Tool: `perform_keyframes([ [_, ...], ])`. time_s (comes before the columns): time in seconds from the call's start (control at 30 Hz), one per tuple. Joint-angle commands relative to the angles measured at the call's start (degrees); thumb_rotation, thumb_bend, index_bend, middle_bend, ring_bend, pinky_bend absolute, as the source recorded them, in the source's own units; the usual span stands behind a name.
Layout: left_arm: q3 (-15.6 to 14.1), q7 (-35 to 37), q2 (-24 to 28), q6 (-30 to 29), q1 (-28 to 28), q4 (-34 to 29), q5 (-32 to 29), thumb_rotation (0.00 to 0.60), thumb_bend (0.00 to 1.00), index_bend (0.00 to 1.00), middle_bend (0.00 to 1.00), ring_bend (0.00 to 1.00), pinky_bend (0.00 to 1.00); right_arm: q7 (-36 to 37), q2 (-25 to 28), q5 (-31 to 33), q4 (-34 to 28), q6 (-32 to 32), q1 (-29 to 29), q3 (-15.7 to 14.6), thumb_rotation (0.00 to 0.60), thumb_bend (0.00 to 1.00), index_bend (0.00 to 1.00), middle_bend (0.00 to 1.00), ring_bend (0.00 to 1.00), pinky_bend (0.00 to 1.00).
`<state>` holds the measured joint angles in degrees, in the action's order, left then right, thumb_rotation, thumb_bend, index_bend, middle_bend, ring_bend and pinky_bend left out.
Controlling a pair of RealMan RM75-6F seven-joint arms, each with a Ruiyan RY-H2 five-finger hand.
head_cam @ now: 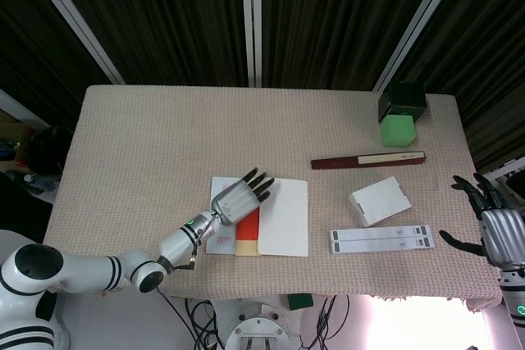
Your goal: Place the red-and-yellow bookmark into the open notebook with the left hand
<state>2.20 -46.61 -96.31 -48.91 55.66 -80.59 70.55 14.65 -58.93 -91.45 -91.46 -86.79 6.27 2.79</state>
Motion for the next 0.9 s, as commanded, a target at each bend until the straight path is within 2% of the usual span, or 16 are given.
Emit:
perform_keyframes([
  [0.03, 0.23, -0.04, -0.09, 0.01, 0.18, 0.10, -0.06, 0.600, 0.16, 0.18, 0.01, 0.03, 0.10, 0.09, 0.02, 0.02, 0.08, -0.06, -0.08, -0.04, 0.600, 0.09, 0.13, 0.23, 0.06, 0.19],
  [0.3, 0.81, 0.84, -0.25, 0.55, 0.75, 0.64, -0.17, 0.600, 0.16, 0.18, 0.01, 0.03, 0.10, 0.60, -0.06, 0.11, 0.53, -0.35, -0.40, -0.14, 0.600, 0.09, 0.13, 0.23, 0.06, 0.19],
  [0.43, 0.94, 1.40, 0.55, -1.06, 0.26, -0.42, 0.84, 0.600, 0.16, 0.18, 0.01, 0.03, 0.10, 0.77, -0.09, 0.07, 0.66, -0.41, -0.39, -0.09, 0.600, 0.09, 0.13, 0.23, 0.06, 0.19],
  [0.63, 0.23, 2.53, 5.19, -5.19, -2.18, -7.53, 2.94, 0.600, 0.16, 0.18, 0.01, 0.03, 0.10, 0.90, -0.32, -0.25, 0.82, 0.14, 0.16, 0.02, 0.600, 0.09, 0.13, 0.23, 0.06, 0.19],
  [0.9, -2.61, 2.18, 7.08, -4.33, -3.38, -14.66, 4.20, 0.600, 0.16, 0.18, 0.01, 0.03, 0.10, 0.98, -0.74, -0.91, 0.91, 0.45, 0.69, -0.05, 0.600, 0.09, 0.13, 0.23, 0.06, 0.19],
])
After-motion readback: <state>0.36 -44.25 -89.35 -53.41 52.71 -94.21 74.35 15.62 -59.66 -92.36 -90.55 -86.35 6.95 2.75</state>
